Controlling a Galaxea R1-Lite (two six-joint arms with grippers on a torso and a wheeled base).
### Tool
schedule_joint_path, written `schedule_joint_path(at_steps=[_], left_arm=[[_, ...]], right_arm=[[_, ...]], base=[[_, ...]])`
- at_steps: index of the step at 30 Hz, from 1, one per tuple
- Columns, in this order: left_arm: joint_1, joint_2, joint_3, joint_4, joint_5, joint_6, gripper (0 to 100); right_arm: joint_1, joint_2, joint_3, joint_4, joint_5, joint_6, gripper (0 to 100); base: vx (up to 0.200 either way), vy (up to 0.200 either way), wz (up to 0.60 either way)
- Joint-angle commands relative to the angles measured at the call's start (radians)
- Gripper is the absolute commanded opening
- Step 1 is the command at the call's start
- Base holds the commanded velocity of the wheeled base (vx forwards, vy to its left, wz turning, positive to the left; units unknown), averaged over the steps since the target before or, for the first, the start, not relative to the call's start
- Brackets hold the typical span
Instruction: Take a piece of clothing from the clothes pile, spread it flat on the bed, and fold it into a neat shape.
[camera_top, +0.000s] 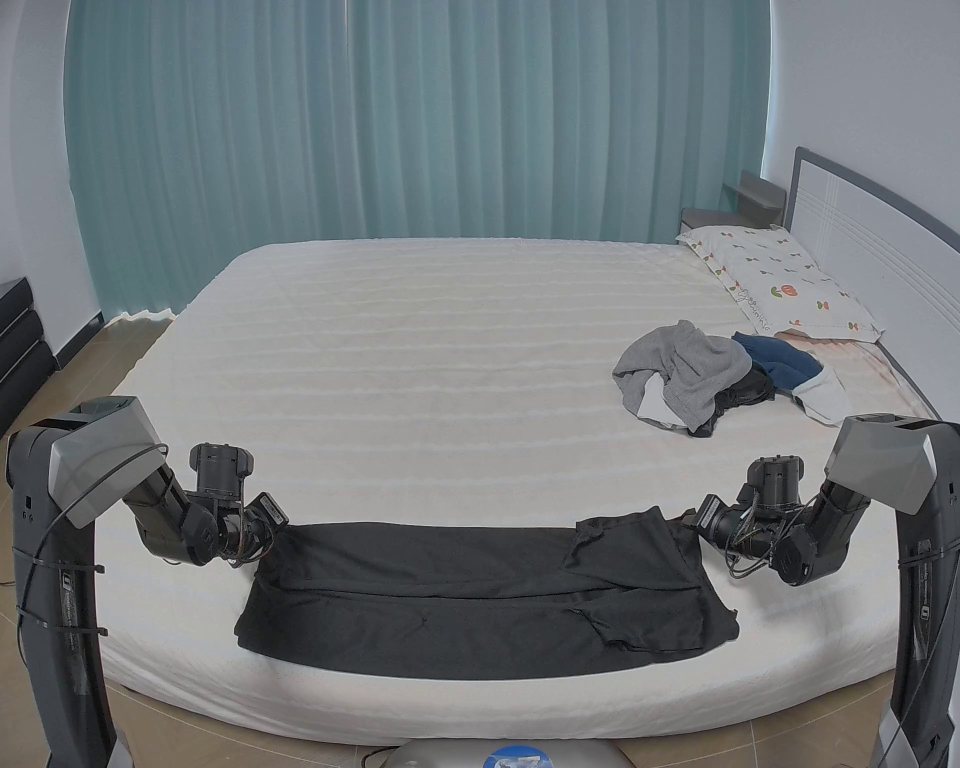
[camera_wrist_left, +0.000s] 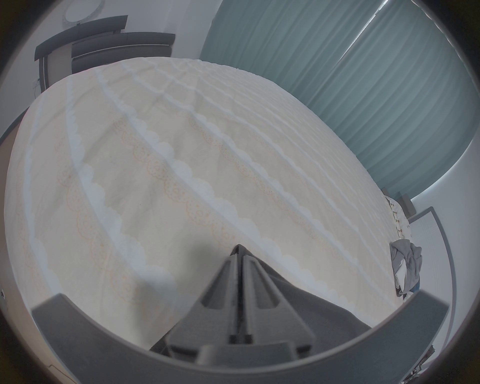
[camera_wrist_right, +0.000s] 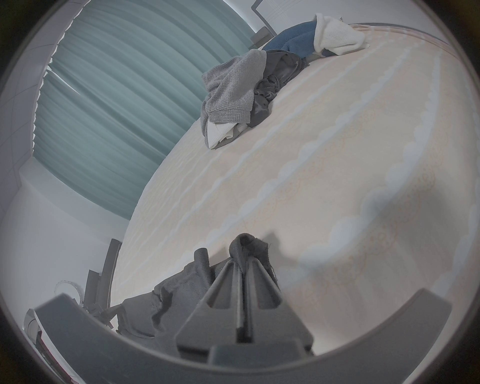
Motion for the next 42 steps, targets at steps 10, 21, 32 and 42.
schedule_joint_path(at_steps=[10,21,32,42], left_arm=[[0.004,-0.013,0.017,0.004,-0.012,-0.009,100],[0.077,-0.199,0.096,0.009,-0.154,-0.101,100],[0.042,-0.311,0.351,-0.004,-0.225,-0.191,100],[0.022,-0.302,0.374,-0.002,-0.220,-0.205,100]], right_arm=[[-0.042,-0.097,0.026,-0.030,0.008,0.028,100],[-0.013,-0.396,0.363,-0.030,0.008,0.113,100],[0.186,-0.462,0.744,-0.314,0.013,0.229,100],[0.211,-0.286,0.767,-0.441,0.008,0.234,100]], base=[[0.000,0.000,0.00],[0.000,0.000,0.00],[0.000,0.000,0.00],[-0.060,0.000,0.00]])
